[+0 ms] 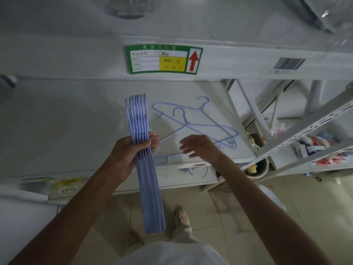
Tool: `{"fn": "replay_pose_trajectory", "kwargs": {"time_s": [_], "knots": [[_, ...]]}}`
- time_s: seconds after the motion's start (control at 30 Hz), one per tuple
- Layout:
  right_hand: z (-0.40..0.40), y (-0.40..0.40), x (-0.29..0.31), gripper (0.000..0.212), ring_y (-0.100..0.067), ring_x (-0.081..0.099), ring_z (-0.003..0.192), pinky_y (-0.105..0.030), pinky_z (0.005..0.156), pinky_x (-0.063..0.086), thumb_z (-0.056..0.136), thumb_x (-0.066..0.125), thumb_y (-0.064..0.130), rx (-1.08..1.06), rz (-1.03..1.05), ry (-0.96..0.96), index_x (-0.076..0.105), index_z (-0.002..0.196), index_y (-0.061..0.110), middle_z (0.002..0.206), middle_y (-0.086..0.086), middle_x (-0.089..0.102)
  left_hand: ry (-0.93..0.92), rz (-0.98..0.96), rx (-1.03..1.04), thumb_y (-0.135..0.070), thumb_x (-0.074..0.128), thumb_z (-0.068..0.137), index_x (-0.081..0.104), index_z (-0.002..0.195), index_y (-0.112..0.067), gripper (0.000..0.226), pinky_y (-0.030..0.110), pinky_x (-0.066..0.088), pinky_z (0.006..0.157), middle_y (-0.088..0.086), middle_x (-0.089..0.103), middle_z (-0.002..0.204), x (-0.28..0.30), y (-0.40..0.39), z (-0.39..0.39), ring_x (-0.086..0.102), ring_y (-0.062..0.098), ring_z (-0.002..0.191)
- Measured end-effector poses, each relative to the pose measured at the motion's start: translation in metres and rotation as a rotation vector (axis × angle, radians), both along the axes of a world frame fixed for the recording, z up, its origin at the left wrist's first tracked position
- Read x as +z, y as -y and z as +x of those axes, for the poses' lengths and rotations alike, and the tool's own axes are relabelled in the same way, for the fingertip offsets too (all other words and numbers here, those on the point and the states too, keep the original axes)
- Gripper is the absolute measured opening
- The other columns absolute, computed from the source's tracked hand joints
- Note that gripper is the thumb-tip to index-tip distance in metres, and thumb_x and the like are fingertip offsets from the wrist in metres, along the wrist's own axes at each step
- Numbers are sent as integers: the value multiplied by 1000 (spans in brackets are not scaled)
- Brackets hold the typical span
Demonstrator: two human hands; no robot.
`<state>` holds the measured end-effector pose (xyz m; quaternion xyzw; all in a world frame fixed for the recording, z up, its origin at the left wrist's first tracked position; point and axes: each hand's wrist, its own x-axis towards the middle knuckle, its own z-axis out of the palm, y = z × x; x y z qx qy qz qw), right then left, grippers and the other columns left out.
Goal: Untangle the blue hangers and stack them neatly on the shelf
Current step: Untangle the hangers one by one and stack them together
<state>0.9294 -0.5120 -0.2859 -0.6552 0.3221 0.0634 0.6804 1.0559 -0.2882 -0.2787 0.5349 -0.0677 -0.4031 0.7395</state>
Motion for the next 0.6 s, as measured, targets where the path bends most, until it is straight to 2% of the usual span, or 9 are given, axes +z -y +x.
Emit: {"fn": "replay_pose_trajectory", "kwargs": {"time_s": [0.07,0.1,0.17,0.2,0.23,0.3,0.43,0.5,0.6], "knots": [[13,41,-10,25,-21,66,60,-26,55,45,99,44,-10,-117,-140,-53,65,111,-4,78,-14,73,22,13,5,10,58,94,68,112,1,23,23,60,76,14,79,104,2,4,-1,77,21,94],[21,60,-19,23,-29,70,67,-32,60,52,99,47,-7,-114,-277,-83,67,110,-3,88,-19,74,39,27,-2,9,59,93,68,114,1,24,24,60,77,14,79,105,3,7,-2,77,22,95],[35,92,-37,25,-38,73,98,-46,89,59,98,55,4,18,-605,-165,70,118,6,115,-19,73,61,53,0,8,60,93,68,115,0,25,26,60,80,16,78,109,3,14,-3,76,24,98],[41,104,-44,30,-36,69,112,-46,100,54,97,57,9,101,-749,-207,68,125,11,125,-15,70,71,62,10,7,60,93,69,115,-1,25,26,60,80,16,78,108,1,18,-4,76,25,99],[46,115,-51,35,-34,64,121,-43,104,51,96,58,13,181,-863,-232,65,131,14,131,-12,67,77,68,23,7,59,93,68,115,-1,25,26,60,79,15,78,108,-1,22,-5,76,25,98],[54,131,-67,41,-34,60,124,-38,100,49,95,59,18,326,-1036,-256,59,136,17,135,-12,61,81,75,47,6,59,93,67,117,0,26,27,60,79,14,78,108,-4,30,-9,76,26,99],[63,146,-95,28,-39,68,99,-41,76,52,95,55,19,541,-1472,-219,57,122,14,120,-12,58,59,48,97,-5,65,83,67,116,-4,32,29,61,80,12,78,111,-8,43,-19,75,27,104],[66,152,-100,22,-37,70,90,-38,65,46,96,51,15,637,-1585,-145,57,117,15,108,-9,62,39,42,118,-7,66,82,67,117,-4,36,29,61,81,13,77,113,-9,47,-25,74,29,106],[65,161,-101,24,-39,71,79,-37,59,41,93,49,10,672,-1626,-65,57,115,12,94,-10,66,66,70,122,-8,66,82,67,118,-3,36,28,61,80,14,77,113,-7,54,-32,74,30,106]]}}
